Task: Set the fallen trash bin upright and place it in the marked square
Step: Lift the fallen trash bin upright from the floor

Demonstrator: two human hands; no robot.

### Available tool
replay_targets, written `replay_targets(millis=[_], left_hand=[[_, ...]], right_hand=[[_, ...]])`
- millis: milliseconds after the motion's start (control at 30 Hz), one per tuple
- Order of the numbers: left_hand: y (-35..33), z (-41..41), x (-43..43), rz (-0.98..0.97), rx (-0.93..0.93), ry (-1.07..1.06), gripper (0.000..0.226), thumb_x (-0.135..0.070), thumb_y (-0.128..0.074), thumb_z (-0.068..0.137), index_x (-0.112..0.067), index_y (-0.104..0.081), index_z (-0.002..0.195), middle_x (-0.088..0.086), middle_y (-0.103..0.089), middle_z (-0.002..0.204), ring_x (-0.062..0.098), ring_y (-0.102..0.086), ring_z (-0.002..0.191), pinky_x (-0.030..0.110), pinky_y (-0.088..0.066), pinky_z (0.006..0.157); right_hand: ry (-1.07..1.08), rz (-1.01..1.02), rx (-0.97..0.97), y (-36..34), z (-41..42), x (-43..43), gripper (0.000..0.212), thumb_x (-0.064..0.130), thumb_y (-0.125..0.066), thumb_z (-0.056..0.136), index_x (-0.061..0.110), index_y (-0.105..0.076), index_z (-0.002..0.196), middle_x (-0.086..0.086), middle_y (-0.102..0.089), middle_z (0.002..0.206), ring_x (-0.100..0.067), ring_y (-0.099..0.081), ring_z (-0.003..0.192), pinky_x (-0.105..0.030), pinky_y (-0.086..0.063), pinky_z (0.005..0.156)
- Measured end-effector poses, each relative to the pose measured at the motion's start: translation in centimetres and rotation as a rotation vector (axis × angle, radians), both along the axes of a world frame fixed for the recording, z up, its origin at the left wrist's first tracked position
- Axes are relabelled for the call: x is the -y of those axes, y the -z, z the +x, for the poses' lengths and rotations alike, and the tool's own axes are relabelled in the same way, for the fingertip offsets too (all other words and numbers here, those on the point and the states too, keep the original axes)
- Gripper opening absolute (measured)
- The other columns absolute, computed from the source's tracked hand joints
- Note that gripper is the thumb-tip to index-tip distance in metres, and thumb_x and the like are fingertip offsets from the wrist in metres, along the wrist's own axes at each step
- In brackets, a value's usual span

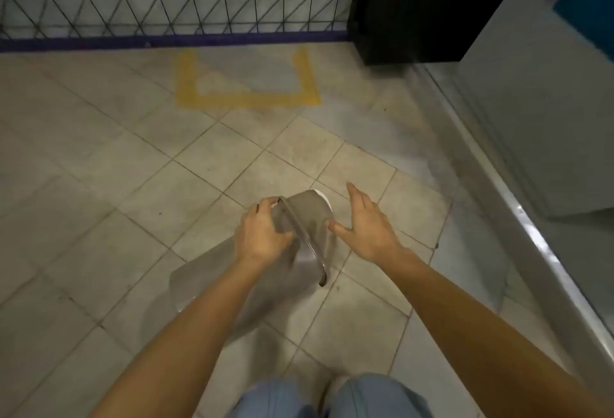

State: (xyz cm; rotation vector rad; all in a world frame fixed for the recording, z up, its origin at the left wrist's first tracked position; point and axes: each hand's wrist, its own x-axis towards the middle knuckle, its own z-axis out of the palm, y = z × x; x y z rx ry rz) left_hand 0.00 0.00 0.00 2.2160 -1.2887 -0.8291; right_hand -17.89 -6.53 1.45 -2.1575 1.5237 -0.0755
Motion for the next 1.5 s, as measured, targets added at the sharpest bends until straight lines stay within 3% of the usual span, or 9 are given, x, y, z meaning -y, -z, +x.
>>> replay_targets(millis=[167,433,567,633,800,1100,1233,1367,1500], left_hand=[[3.3,-1.3,1.2,0.011,-0.069,-0.036,0.065,-0.034,-0.075,0.072,-0.018,-0.045,0.127,0.008,-0.054,0.127,0.026,-0.050,0.117,0.041,-0.046,0.094],[5.3,-2.8,3.2,0.007,-0.220,-0.160,0.066,-0.018,-0.073,0.074,-0.004,-0.040,0.130,0.015,-0.062,0.116,0.029,-0.057,0.109,0.034,-0.046,0.087],[5.3,-2.9,3.9,0.020,-0.273,-0.217,0.024,-0.014,-0.071,0.073,-0.012,-0.054,0.090,0.018,-0.068,0.099,0.033,-0.063,0.095,0.034,-0.051,0.079],[5.5,-3.1,4.1,0.023,-0.334,-0.245,0.028,-0.010,-0.069,0.072,-0.023,-0.045,0.069,0.021,-0.069,0.093,0.037,-0.066,0.089,0.039,-0.054,0.080],[5.4,-3.7,4.2,0.045,-0.473,-0.330,0.027,-0.001,-0.065,0.069,-0.021,-0.048,0.063,0.014,-0.066,0.066,0.032,-0.070,0.071,0.043,-0.058,0.074],[4.8,-4.4,3.1,0.026,-0.523,-0.404,0.033,-0.001,-0.068,0.068,-0.023,-0.046,0.060,0.002,-0.061,0.054,0.016,-0.063,0.044,0.023,-0.052,0.041],[3.9,-3.7,2.6,0.029,-0.516,-0.396,0.024,-0.010,-0.076,0.064,-0.021,-0.055,0.063,-0.003,-0.062,0.052,0.013,-0.064,0.046,0.028,-0.058,0.052],[2.7,-2.3,2.3,-0.019,-0.529,-0.412,0.027,-0.020,-0.076,0.067,-0.015,-0.061,0.089,-0.004,-0.063,0.063,0.005,-0.061,0.044,0.020,-0.052,0.044],[1.0,-0.8,2.1,-0.045,-0.552,-0.405,0.038,-0.018,-0.072,0.066,-0.010,-0.060,0.102,0.001,-0.062,0.069,0.010,-0.057,0.044,0.021,-0.049,0.042]], right_hand=[[0.039,0.141,0.017,3.9,0.5,0.7,0.088,0.043,-0.059,0.084,0.017,-0.004,0.148,-0.010,-0.021,0.154,-0.028,-0.026,0.139,-0.041,-0.029,0.112],[0.074,0.224,0.057,6.9,1.4,0.9,0.085,0.035,-0.061,0.085,0.010,-0.008,0.147,-0.016,-0.027,0.150,-0.030,-0.033,0.135,-0.035,-0.030,0.107],[0.141,0.267,0.170,7.3,1.7,0.8,0.076,0.031,-0.064,0.084,0.010,-0.023,0.144,-0.014,-0.037,0.143,-0.027,-0.040,0.128,-0.031,-0.034,0.103],[0.168,0.272,0.218,7.5,1.7,0.6,0.074,0.030,-0.067,0.083,0.009,-0.027,0.142,-0.014,-0.040,0.141,-0.026,-0.042,0.126,-0.028,-0.035,0.099],[0.179,0.292,0.235,7.7,1.4,0.6,0.077,0.033,-0.068,0.081,0.009,-0.028,0.142,-0.012,-0.039,0.141,-0.026,-0.040,0.127,-0.030,-0.033,0.103],[0.139,0.289,0.212,7.4,0.7,0.5,0.086,0.038,-0.071,0.077,0.010,-0.025,0.144,-0.012,-0.036,0.141,-0.026,-0.040,0.126,-0.025,-0.032,0.096],[0.171,0.302,0.294,6.6,1.0,0.5,0.093,0.042,-0.070,0.077,0.013,-0.016,0.147,-0.010,-0.028,0.149,-0.025,-0.034,0.134,-0.031,-0.031,0.106],[0.176,0.297,0.356,5.3,1.7,0.8,0.076,0.049,-0.053,0.087,0.014,-0.022,0.146,-0.010,-0.030,0.150,-0.026,-0.036,0.134,-0.043,-0.034,0.109],[0.204,0.254,0.403,4.2,1.8,1.1,0.065,0.057,-0.031,0.092,0.018,-0.029,0.144,-0.009,-0.032,0.150,-0.024,-0.031,0.138,-0.037,-0.023,0.111]])
